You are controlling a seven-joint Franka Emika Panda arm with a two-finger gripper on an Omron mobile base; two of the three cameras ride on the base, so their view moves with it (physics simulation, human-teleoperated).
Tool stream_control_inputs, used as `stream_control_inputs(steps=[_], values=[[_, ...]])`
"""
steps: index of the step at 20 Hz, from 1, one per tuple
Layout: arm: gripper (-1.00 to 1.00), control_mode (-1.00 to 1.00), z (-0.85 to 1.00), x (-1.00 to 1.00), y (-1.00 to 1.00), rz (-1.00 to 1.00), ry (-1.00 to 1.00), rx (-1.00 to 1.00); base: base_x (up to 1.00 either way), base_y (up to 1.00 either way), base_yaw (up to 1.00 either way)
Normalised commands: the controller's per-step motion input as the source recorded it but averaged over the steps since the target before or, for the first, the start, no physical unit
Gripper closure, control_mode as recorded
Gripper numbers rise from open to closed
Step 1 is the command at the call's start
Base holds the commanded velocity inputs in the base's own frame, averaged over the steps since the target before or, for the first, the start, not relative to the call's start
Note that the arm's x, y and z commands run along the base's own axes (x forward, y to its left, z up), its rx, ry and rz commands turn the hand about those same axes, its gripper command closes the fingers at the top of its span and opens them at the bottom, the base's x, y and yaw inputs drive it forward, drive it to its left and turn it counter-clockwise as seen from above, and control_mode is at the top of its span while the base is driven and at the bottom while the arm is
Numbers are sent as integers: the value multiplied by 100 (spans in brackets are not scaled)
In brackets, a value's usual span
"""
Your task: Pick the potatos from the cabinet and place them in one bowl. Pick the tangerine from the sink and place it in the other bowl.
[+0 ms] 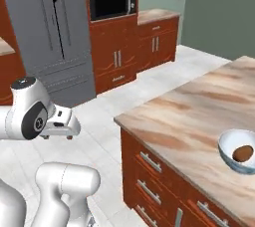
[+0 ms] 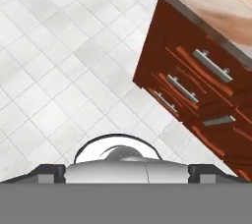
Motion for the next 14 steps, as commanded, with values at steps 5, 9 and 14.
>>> stream_control_inputs(steps=[5, 9, 14], values=[[-100, 100, 0, 0, 0, 0, 0, 0, -2, 59, 93], [-100, 100, 0, 0, 0, 0, 0, 0, -17, 68, 84], [-100, 100, 0, 0, 0, 0, 0, 0, -16, 68, 77]])
